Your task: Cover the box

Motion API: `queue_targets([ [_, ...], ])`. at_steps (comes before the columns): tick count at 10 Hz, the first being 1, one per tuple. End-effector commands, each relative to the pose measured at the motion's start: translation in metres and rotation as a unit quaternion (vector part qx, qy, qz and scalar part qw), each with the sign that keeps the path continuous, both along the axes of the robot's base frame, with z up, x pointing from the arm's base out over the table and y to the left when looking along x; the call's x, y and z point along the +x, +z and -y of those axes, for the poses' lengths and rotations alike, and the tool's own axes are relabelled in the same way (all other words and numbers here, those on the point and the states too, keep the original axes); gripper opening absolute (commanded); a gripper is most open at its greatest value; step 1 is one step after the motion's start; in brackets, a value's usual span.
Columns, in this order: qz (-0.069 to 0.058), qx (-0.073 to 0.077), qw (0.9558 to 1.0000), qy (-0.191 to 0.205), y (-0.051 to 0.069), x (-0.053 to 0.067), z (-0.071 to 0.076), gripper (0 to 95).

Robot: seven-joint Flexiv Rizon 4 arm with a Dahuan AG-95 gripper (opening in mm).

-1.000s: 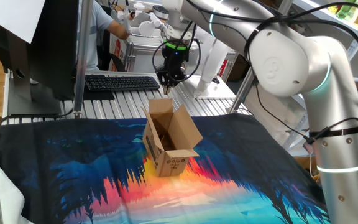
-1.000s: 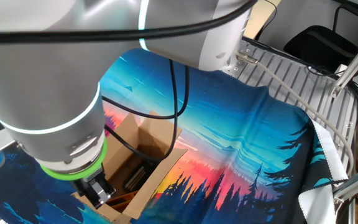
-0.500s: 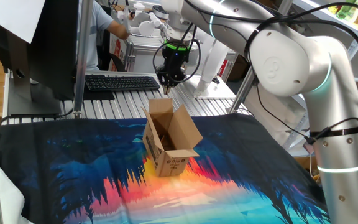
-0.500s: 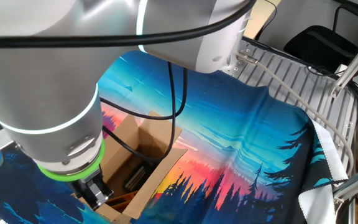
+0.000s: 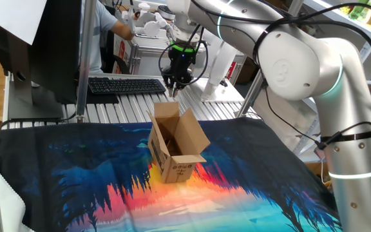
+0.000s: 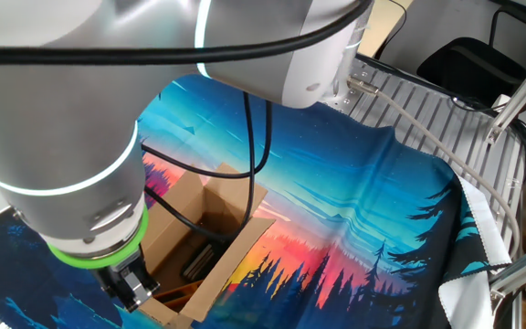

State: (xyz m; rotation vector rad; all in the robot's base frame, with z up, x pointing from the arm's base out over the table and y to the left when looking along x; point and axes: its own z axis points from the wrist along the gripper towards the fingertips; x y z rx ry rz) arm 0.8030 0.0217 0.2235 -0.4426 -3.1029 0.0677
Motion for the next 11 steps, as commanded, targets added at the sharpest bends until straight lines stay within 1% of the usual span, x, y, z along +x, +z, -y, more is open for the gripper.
queue_targets([
  [1, 0.009, -0.001, 1.0, -0.001, -0.0024, -0.0033, 0.0004, 19.0],
  [5, 0.025, -0.002, 0.9997, -0.004, -0.0053, -0.0033, -0.0008, 19.0],
  [7, 0.025, -0.001, 0.9997, -0.007, -0.0051, -0.0033, -0.0008, 19.0],
  [11, 0.036, 0.0, 0.9993, -0.013, -0.0076, -0.0033, -0.0019, 19.0],
])
